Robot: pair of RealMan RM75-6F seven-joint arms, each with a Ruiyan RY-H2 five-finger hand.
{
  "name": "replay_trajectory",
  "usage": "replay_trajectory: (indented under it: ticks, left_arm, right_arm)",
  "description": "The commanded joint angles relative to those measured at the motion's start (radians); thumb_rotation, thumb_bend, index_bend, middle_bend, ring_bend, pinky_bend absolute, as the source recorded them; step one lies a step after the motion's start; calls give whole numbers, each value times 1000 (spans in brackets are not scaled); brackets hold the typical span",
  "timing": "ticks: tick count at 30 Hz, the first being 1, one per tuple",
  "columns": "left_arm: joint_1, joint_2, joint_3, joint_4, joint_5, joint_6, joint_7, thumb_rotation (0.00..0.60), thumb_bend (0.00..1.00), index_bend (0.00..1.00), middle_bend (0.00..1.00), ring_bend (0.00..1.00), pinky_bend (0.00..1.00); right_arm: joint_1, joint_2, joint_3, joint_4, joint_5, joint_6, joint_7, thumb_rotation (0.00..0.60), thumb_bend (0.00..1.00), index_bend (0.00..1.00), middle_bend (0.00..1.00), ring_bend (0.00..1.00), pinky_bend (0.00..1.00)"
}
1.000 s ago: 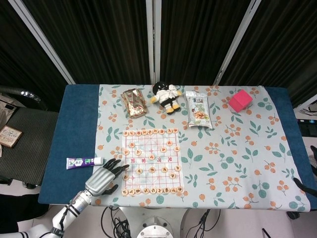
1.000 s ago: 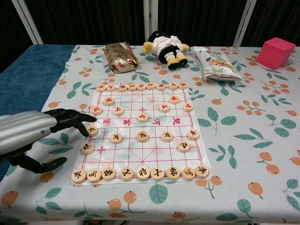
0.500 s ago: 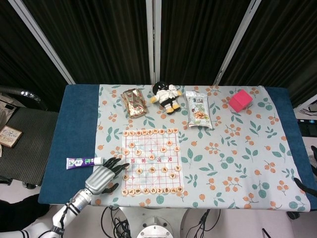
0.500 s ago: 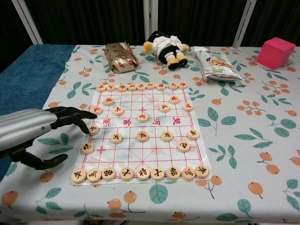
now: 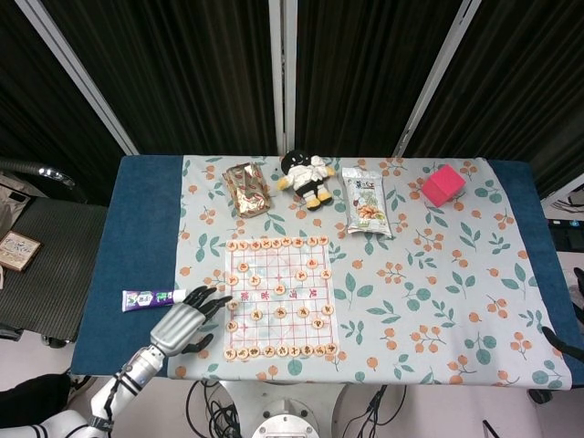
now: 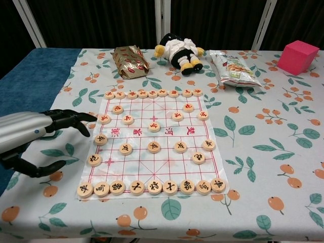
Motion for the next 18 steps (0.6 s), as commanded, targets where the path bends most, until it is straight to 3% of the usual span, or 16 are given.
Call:
replay_trajectory:
  ticks: [1, 3, 8, 12, 18]
  left_arm:
    - [44, 53, 8, -37, 7, 80, 11, 600, 411, 10, 168, 0, 63]
    - [85, 91, 2, -58, 13, 167, 23, 600, 390, 10, 150, 0, 64]
    - [193, 148, -69, -79, -31, 392, 37, 600, 209, 14, 92, 0, 62]
    - [248, 193, -103, -79, -90, 459, 72, 600, 153, 14, 44, 0, 47]
    - [307, 237, -91, -45, -132, 471, 24, 600, 145, 14, 43, 0, 45]
  right_arm:
    - [-3, 1, 1, 2, -3, 7, 3, 600, 85, 0, 0, 0, 0]
    - [-4, 1, 0, 4, -6, 12, 3, 600, 85, 0, 0, 0, 0]
    - [-4, -17, -14, 14, -26, 12, -10, 600, 83, 0, 0, 0, 0]
    - [-4, -51, -29, 36, -54, 23, -43, 600, 77, 0, 0, 0, 0]
    - [-12, -93, -38, 61, -68, 43, -103, 600, 73, 0, 0, 0, 0]
